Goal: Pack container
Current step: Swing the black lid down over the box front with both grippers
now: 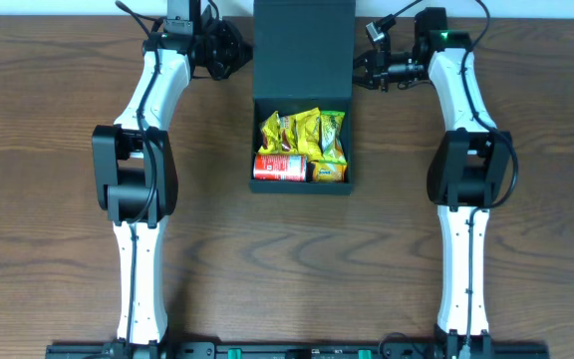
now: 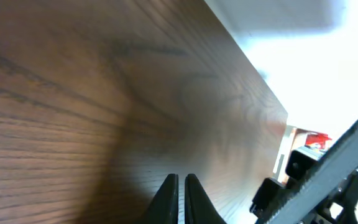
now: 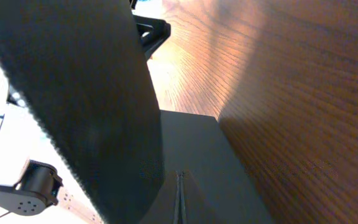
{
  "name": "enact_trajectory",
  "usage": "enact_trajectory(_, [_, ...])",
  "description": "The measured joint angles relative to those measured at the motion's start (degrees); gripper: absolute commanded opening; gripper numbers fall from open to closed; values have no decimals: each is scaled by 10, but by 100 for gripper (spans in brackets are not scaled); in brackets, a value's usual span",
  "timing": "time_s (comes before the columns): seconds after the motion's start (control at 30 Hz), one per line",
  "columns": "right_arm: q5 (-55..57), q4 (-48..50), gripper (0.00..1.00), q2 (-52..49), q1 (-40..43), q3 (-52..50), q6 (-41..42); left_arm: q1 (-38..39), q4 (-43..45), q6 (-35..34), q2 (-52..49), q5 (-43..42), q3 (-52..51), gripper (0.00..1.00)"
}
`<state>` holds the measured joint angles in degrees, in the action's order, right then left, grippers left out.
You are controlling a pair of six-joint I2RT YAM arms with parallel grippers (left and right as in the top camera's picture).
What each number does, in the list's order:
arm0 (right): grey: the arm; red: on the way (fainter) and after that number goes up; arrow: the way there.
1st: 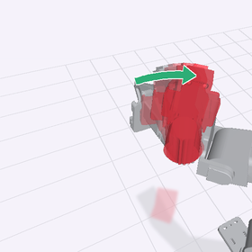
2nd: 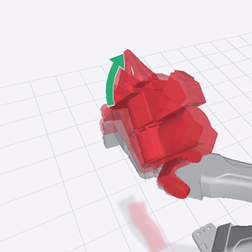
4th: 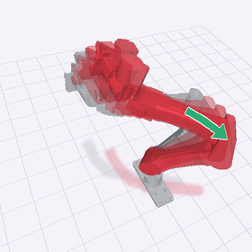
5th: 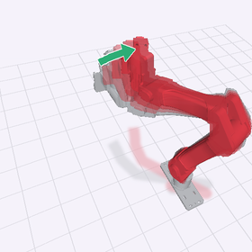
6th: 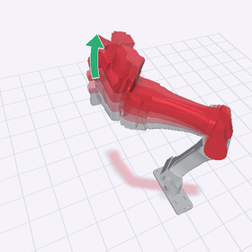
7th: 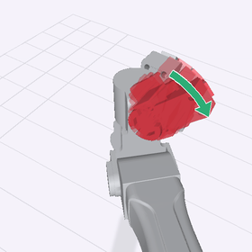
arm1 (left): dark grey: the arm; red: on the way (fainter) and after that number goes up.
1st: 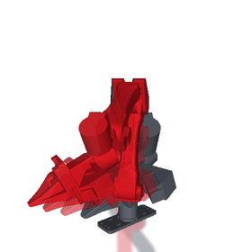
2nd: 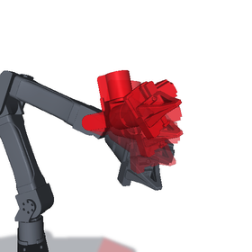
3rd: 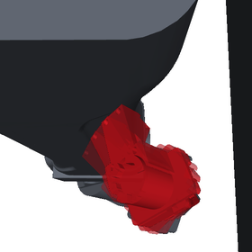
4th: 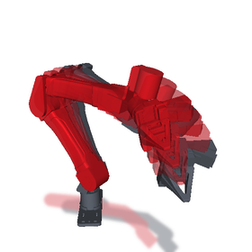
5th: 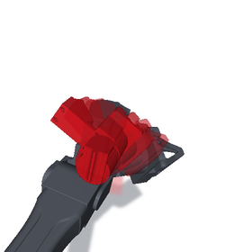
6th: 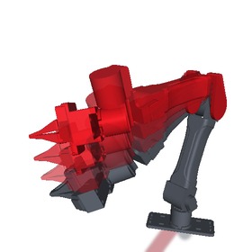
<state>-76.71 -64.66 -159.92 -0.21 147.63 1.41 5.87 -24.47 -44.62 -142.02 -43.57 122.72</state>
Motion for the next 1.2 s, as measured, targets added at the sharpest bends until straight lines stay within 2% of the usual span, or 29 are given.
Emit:
enact_trajectory(0.3, [11,0,1,0,0,0,-2,-1,50,3,0,-99,0,6])
enact_trajectory(0.73, [-10,20,2,0,3,0,21,0,51,62,0,-238,0,6])
enact_trajectory(1.2, [-85,23,2,0,20,0,29,3,51,100,0,-329,0,6])
